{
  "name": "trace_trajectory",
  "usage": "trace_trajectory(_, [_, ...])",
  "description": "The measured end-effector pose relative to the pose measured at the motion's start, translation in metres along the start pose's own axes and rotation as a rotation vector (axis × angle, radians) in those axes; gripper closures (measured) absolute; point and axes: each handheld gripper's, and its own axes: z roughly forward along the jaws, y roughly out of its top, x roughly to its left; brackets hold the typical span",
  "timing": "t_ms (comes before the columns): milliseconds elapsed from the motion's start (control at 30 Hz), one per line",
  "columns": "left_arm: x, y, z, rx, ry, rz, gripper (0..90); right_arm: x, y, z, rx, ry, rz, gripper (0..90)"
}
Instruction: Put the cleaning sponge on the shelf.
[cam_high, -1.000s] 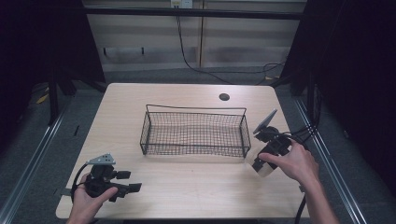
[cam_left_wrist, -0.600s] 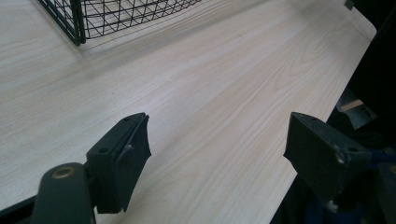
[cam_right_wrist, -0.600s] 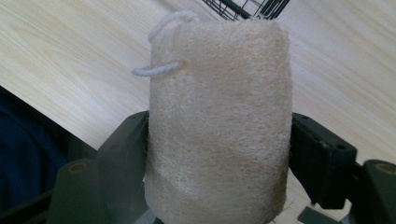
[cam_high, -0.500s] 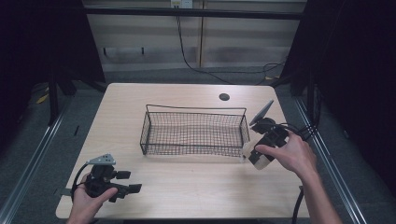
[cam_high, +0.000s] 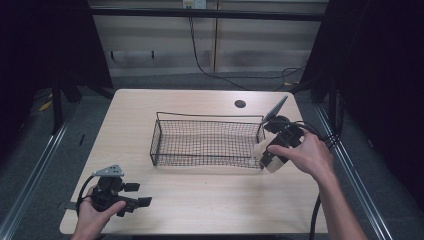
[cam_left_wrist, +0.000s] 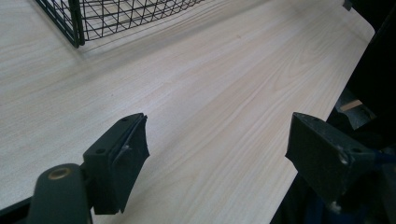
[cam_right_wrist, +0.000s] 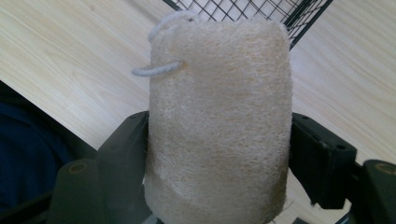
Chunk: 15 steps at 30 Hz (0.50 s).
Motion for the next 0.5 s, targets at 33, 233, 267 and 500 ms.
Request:
trace_trajectory(33, [0.000, 0.000, 0.000, 0.000, 0.000, 0.000, 20.3, 0.000, 0.000, 0.000, 0.000, 0.000, 0.000, 26.3])
trace_trajectory(233, [0.000, 0.000, 0.000, 0.005, 0.001, 0.004, 21.9, 0.000, 0.009, -0.004, -0.008, -0.002, -0.001, 26.4])
trace_trajectory(267, [0.000, 0.000, 0.000, 0.004, 0.003, 0.004, 21.9, 0.001, 0.013, -0.003, -0.005, 0.003, -0.004, 26.4])
trace_trajectory(500, [0.000, 0.000, 0.000, 0.002, 0.007, 0.004, 22.0, 0.003, 0.025, 0.001, 0.005, -0.025, -0.004, 26.4])
